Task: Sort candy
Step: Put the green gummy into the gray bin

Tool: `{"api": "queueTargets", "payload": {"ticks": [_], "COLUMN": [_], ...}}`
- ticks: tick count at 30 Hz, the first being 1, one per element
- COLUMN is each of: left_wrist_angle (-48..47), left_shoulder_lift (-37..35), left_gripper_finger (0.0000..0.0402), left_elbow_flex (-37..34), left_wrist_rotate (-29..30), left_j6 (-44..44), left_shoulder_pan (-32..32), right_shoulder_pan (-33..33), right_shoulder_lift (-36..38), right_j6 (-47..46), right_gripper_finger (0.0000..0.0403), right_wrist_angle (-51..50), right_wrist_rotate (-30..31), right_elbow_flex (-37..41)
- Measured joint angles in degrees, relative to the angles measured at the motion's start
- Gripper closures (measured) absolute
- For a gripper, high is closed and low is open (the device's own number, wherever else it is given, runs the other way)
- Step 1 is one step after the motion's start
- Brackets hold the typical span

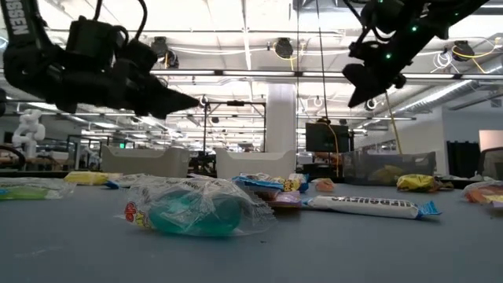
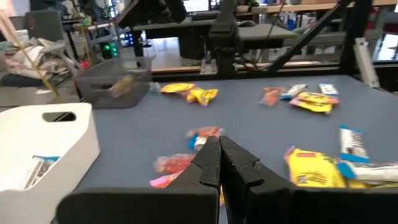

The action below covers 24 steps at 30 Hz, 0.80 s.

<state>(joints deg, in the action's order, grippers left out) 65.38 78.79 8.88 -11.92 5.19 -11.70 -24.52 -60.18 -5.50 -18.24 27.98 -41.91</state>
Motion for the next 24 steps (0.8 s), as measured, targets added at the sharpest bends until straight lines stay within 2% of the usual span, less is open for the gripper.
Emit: {"api": "queueTargets", "payload": {"ticks": [5,11,18,21,24], "left_wrist_angle": [-11.23,-37.69,-73.1,-81.3,-85.01], "left_shoulder_lift": [-9.43,-18.81,-21.12,-21.12,-21.1], "left_gripper_finger": [0.0399,0.0399,0.0399,0.0399,0.0399], "left_elbow_flex": [0.59,7.97,22.06,25.75,26.76], "left_wrist_rotate": [0.0,0.04,0.5,2.3,2.94], "left_j6": [-0.28,-0.39,-5.45,-9.99,-16.02], "left_shoulder_pan": [1.96,5.34,12.18,15.61,18.46], "right_shoulder_pan": [4.3,7.51,10.29,11.18,11.61], "right_shoulder_lift": [-0.02,-0.02,-0.02,-0.02,-0.02], "right_j6": [1.45,1.98,0.2,0.67,0.88], "right_gripper_finger": [0.0402,0.0403,0.0403,0.0403,0.0403], "right_wrist_angle": [6.29,10.82,11.96,13.46,13.84], "right_wrist_rotate": [0.05,0.17,0.5,0.51,0.49], "right_elbow_flex": [2.28,5.02,5.86,5.86,5.86]}}
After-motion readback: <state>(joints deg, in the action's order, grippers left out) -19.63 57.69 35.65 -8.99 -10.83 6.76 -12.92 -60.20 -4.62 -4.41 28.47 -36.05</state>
